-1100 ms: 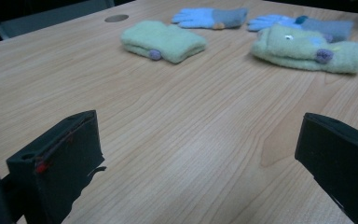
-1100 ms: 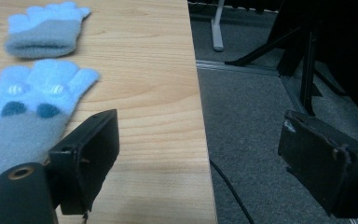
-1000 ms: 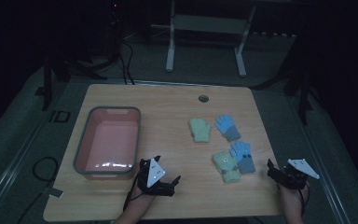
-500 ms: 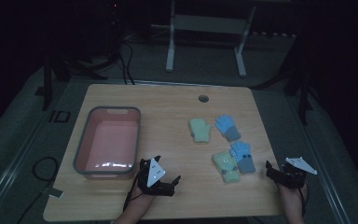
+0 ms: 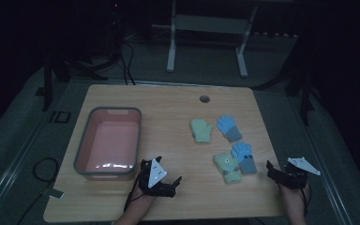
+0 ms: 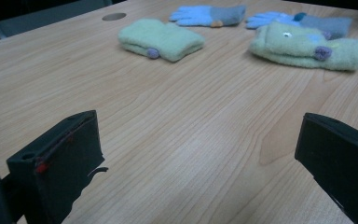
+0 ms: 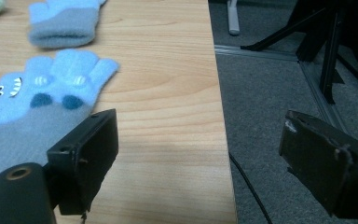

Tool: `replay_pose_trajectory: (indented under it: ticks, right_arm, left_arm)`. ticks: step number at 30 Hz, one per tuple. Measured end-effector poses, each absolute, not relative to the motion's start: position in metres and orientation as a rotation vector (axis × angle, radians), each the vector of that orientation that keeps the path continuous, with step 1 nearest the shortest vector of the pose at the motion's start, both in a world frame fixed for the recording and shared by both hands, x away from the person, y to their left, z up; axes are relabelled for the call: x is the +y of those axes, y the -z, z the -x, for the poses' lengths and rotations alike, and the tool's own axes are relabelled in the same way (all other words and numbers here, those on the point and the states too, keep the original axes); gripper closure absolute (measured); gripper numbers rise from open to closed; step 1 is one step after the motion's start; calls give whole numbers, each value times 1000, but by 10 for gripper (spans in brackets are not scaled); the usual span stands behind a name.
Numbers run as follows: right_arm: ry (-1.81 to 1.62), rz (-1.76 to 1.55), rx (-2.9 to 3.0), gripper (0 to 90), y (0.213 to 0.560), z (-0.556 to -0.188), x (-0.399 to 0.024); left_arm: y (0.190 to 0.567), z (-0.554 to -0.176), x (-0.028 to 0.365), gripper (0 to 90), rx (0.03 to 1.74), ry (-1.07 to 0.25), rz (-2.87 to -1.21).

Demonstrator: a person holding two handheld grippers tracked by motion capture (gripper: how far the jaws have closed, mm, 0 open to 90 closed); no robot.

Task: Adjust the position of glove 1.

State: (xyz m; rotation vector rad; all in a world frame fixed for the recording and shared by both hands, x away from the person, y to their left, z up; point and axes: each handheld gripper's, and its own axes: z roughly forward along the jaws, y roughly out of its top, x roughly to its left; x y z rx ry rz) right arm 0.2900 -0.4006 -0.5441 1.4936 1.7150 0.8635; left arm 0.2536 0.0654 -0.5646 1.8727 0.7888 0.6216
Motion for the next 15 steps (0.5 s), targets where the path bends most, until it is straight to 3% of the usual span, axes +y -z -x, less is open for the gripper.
replay_pose_trajectory:
  ticks: [8,15]
  right_arm:
    - [-887,-1502,1721,117,539,-290,-401]
    - [-902,-1442,1737,117,515,-291,-395]
  left_arm:
    - [565,-254,65,9,788,-621,-1876]
    - [565,-253,65,9,785,-624,-1872]
